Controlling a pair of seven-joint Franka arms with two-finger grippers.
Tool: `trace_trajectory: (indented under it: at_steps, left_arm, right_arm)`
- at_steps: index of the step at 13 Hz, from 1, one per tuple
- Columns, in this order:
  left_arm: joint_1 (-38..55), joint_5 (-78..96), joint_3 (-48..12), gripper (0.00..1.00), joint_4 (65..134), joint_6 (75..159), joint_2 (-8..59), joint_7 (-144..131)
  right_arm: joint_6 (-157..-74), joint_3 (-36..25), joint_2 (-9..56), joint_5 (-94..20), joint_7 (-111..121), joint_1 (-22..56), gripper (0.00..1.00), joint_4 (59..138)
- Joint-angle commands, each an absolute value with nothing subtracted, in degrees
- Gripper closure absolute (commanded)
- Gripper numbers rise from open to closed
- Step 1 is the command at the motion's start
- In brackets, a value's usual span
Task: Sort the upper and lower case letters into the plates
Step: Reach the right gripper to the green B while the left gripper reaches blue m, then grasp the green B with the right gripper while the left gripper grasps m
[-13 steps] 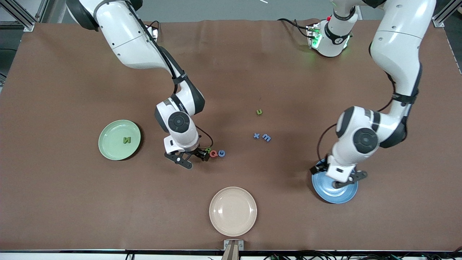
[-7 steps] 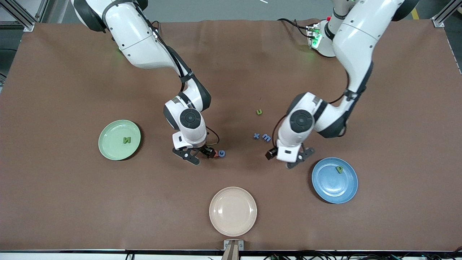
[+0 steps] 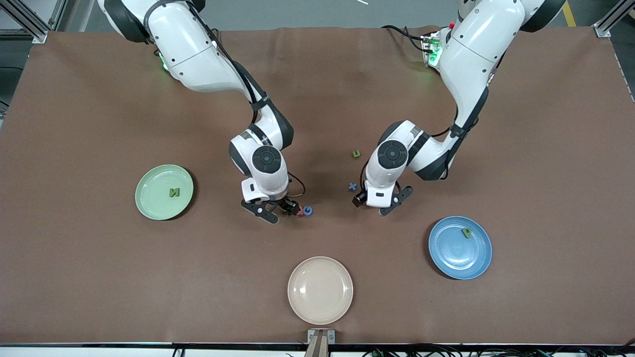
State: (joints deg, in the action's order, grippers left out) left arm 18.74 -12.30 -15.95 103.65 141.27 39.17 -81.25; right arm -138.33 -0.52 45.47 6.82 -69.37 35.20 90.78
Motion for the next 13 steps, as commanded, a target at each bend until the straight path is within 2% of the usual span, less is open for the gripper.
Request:
trace_trajectory:
  at_steps: [1,2,4,5,6,7,9,10,13]
  left_arm:
    - [19.6,-13.71,-15.56,0.16,107.4,141.94,36.39,-84.98]
    - [19.86,-13.71,-15.56,0.2,107.75,141.94,36.3,-85.95]
    - [20.13,-13.71,-15.56,0.3,107.67,141.94,36.39,-86.92]
    - [20.13,-13.71,-15.56,0.36,107.67,141.94,36.47,-86.92]
    - [20.13,-13.71,-15.56,0.42,107.67,141.94,36.56,-87.01]
    - [20.04,-13.71,-15.56,0.53,107.58,141.94,36.48,-87.01]
    - [19.95,-13.71,-15.56,0.87,106.97,141.86,36.48,-86.58]
    - [19.6,-13.8,-15.38,0.99,106.27,141.68,36.3,-86.14]
    - [15.84,-18.27,-15.21,1.0,103.19,141.07,35.51,-83.42]
  right_arm:
    - [-137.9,-0.62,45.79,7.38,-71.02,35.86,0.31,90.26]
    - [-137.9,-0.62,45.79,7.3,-70.93,35.77,0.48,90.35]
    - [-137.9,-0.62,45.79,7.29,-70.93,35.6,0.89,90.44]
    - [-137.9,-0.62,45.79,7.29,-70.93,35.33,1.0,90.61]
    - [-137.73,-0.62,45.62,7.29,-70.14,34.81,1.0,90.79]
    - [-137.29,-0.62,45.09,7.38,-69.44,34.02,1.0,90.79]
    - [-136.5,-0.53,42.99,7.29,-63.58,31.39,1.0,92.45]
    - [-135.8,-0.53,41.5,7.29,-60.41,29.72,1.0,93.5]
    - [-130.88,-0.26,34.31,6.95,-46.38,22.71,1.0,98.33]
